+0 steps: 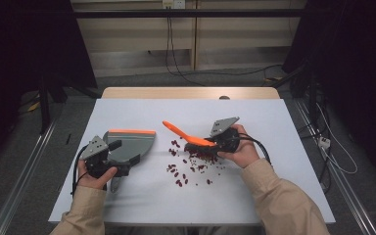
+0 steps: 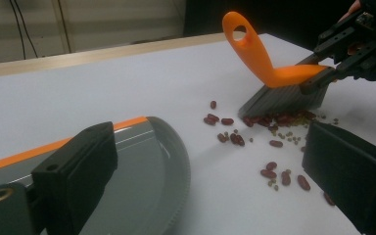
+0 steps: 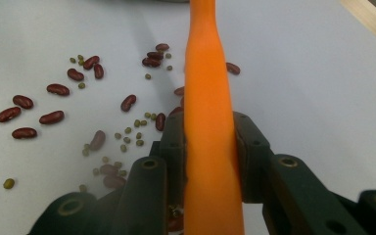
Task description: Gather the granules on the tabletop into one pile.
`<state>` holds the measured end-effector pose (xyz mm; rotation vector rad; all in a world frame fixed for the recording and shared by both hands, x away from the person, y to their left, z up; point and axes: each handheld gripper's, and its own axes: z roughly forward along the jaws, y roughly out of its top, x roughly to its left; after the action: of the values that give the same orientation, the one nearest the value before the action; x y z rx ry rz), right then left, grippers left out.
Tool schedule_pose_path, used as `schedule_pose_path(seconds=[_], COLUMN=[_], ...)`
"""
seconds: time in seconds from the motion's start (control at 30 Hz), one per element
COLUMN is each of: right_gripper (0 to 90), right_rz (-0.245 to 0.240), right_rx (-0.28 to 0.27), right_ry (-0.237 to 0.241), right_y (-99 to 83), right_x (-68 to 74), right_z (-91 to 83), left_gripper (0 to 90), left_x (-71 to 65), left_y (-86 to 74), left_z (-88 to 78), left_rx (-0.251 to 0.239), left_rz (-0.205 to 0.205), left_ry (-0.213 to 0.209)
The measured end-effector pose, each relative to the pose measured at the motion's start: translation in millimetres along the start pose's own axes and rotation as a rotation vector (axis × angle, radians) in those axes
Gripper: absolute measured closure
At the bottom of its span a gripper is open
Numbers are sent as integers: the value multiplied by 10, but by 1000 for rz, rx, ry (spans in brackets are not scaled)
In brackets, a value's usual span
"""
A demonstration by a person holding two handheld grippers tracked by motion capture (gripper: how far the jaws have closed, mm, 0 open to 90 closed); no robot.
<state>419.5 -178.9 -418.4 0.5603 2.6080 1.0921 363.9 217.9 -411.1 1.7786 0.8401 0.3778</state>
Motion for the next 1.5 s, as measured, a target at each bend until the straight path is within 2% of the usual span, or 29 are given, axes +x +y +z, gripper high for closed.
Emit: schedule_pose_path(seconds=[0.1, 0.17, 0.23, 0.3, 0.47, 0.67, 0.77, 0.93, 1.23, 1.37, 1.5], right_gripper=[714, 714, 714, 714, 714, 714, 714, 711, 711, 711, 711], right_rz=[14, 35, 50, 39, 45, -15, -47, -133, -185, -224, -230], right_rx=[-41, -81, -95, -92, -112, -102, -112, -83, -90, -81, -85], right_ry=[-11, -18, -35, -48, -47, -44, -17, 21, 126, 151, 173], right_y=[24, 49, 83, 122, 218, 344, 364, 377, 321, 286, 242], right_x=[-37, -110, -197, -284, -468, -557, -514, -385, -153, -39, 38], right_z=[-50, -67, -38, 40, 314, 586, 660, 652, 505, 428, 358], left_gripper=[60, 60, 60, 60, 59, 60, 59, 59, 60, 59, 60], left_x=[-3, -6, -5, 0, 22, 64, 98, 124, 160, 167, 158], left_y=[1, 1, -1, -5, -10, -38, -59, -69, -97, -95, -90], left_z=[0, 3, 8, 13, 11, -21, -45, -72, -142, -156, -155], left_rx=[-1, 1, 4, 6, 8, 12, 14, 16, 15, 10, 11], left_rz=[0, 1, 1, -4, -11, -18, -25, -28, -33, -33, -29], left_ry=[-2, -4, -6, -6, -6, -2, 7, 15, 34, 36, 37])
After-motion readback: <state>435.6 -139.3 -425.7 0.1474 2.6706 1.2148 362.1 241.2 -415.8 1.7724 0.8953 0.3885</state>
